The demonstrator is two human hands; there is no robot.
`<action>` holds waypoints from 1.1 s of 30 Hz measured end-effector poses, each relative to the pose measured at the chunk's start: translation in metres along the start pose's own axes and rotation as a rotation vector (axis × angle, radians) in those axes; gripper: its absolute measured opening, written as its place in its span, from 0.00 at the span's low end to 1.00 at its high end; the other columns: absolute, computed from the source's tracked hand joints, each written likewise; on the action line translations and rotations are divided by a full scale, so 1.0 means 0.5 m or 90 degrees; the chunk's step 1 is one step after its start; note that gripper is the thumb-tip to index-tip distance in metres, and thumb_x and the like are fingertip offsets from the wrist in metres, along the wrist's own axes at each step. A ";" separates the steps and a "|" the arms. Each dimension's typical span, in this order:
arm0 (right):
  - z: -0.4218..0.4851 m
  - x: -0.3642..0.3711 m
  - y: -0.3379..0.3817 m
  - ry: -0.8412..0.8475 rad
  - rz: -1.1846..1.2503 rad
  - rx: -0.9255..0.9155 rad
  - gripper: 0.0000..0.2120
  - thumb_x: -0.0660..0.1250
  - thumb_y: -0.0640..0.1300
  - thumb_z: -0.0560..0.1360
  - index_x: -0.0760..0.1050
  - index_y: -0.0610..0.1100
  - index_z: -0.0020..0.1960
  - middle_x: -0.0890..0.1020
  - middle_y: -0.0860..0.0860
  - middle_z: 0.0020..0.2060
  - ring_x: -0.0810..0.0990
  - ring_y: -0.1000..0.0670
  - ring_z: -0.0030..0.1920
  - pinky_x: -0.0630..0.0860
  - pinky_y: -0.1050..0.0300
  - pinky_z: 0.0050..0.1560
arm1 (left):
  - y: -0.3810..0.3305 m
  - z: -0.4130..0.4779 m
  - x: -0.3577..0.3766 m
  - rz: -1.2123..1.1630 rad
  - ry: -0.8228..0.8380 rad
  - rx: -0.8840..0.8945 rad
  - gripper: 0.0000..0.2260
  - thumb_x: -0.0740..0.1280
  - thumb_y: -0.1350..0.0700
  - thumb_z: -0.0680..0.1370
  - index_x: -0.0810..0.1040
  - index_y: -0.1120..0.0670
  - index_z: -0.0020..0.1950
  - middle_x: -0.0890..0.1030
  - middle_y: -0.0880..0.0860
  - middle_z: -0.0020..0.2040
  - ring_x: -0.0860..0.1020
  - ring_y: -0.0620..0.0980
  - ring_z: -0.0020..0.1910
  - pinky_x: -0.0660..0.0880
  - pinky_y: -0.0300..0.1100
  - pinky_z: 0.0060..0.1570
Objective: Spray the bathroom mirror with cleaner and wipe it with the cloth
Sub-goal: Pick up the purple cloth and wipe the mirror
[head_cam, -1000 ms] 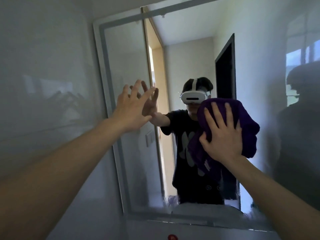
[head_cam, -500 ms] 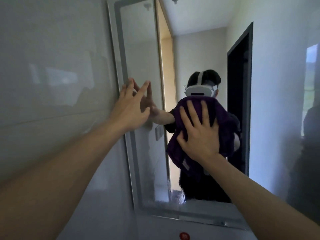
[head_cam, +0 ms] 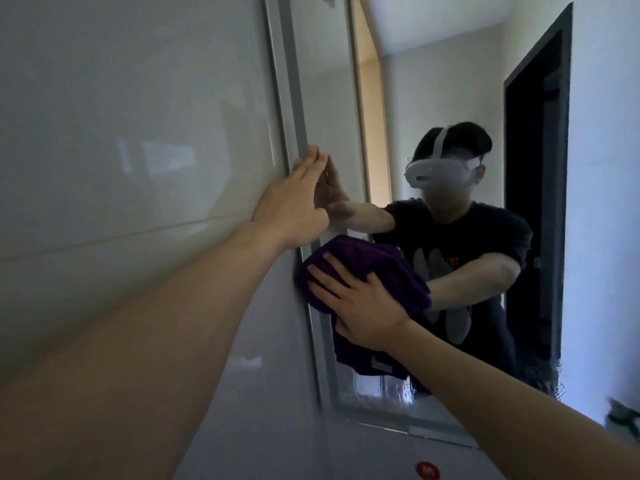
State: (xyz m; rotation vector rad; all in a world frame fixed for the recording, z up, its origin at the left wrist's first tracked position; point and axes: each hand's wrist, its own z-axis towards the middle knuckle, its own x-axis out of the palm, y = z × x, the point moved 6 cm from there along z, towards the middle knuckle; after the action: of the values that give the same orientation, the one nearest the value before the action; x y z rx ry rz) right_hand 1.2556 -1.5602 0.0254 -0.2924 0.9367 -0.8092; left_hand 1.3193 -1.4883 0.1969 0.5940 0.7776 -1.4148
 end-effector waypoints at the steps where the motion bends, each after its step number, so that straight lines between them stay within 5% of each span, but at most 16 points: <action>1: 0.018 -0.008 -0.003 0.001 0.002 0.004 0.36 0.65 0.54 0.74 0.60 0.47 0.80 0.59 0.47 0.81 0.53 0.40 0.81 0.63 0.32 0.71 | 0.002 0.002 0.001 -0.007 0.003 -0.001 0.41 0.62 0.60 0.77 0.45 0.46 0.85 0.42 0.42 0.85 0.46 0.45 0.84 0.54 0.51 0.82; 4: 0.075 -0.045 -0.023 -0.015 0.009 0.048 0.36 0.65 0.55 0.74 0.62 0.47 0.79 0.62 0.46 0.80 0.57 0.40 0.80 0.61 0.36 0.71 | 0.005 0.003 0.004 -0.018 0.009 0.007 0.40 0.61 0.58 0.78 0.45 0.46 0.85 0.42 0.43 0.85 0.45 0.44 0.84 0.45 0.50 0.83; 8: 0.127 -0.097 -0.057 -0.105 0.070 0.100 0.32 0.67 0.54 0.73 0.69 0.45 0.75 0.73 0.44 0.74 0.69 0.40 0.75 0.72 0.37 0.66 | 0.004 0.002 0.006 -0.017 0.003 0.012 0.38 0.59 0.54 0.79 0.45 0.47 0.85 0.43 0.44 0.85 0.45 0.44 0.84 0.41 0.51 0.83; 13: 0.178 -0.148 -0.086 -0.170 0.056 0.223 0.36 0.61 0.57 0.78 0.57 0.43 0.81 0.64 0.43 0.79 0.57 0.42 0.80 0.62 0.41 0.76 | 0.010 0.009 0.012 -0.007 -0.015 0.021 0.35 0.57 0.52 0.81 0.46 0.46 0.85 0.44 0.44 0.85 0.46 0.45 0.84 0.41 0.52 0.83; 17: 0.159 -0.118 -0.055 -0.168 0.078 0.283 0.33 0.59 0.57 0.79 0.60 0.43 0.80 0.65 0.43 0.78 0.59 0.42 0.79 0.63 0.42 0.74 | 0.012 0.014 0.019 0.022 -0.021 0.028 0.36 0.58 0.45 0.81 0.43 0.47 0.85 0.42 0.45 0.85 0.45 0.46 0.84 0.41 0.53 0.83; 23: 0.094 -0.019 0.035 -0.094 0.147 0.267 0.35 0.58 0.55 0.79 0.52 0.45 0.82 0.56 0.45 0.82 0.49 0.39 0.80 0.55 0.34 0.75 | 0.013 0.016 0.029 0.100 -0.006 0.041 0.53 0.67 0.28 0.73 0.39 0.49 0.85 0.38 0.47 0.85 0.43 0.50 0.85 0.43 0.56 0.82; 28: 0.000 0.067 0.108 -0.070 0.175 0.230 0.37 0.59 0.54 0.79 0.49 0.45 0.83 0.49 0.48 0.83 0.47 0.42 0.81 0.71 0.34 0.65 | 0.016 0.017 0.037 0.167 -0.026 0.050 0.61 0.72 0.28 0.69 0.36 0.51 0.84 0.37 0.49 0.85 0.42 0.53 0.85 0.46 0.59 0.82; 33: -0.108 0.178 0.190 -0.004 0.168 0.175 0.39 0.65 0.56 0.78 0.51 0.46 0.82 0.51 0.48 0.82 0.48 0.42 0.80 0.75 0.36 0.64 | 0.022 0.019 0.037 0.183 -0.038 0.046 0.61 0.76 0.33 0.69 0.36 0.51 0.84 0.37 0.49 0.85 0.43 0.52 0.85 0.48 0.57 0.82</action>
State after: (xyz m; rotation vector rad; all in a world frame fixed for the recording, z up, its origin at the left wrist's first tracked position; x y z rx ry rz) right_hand 1.2878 -1.5548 -0.1117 0.0676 0.8257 -0.6820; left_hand 1.3312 -1.5065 0.1878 0.6875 0.5699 -1.1926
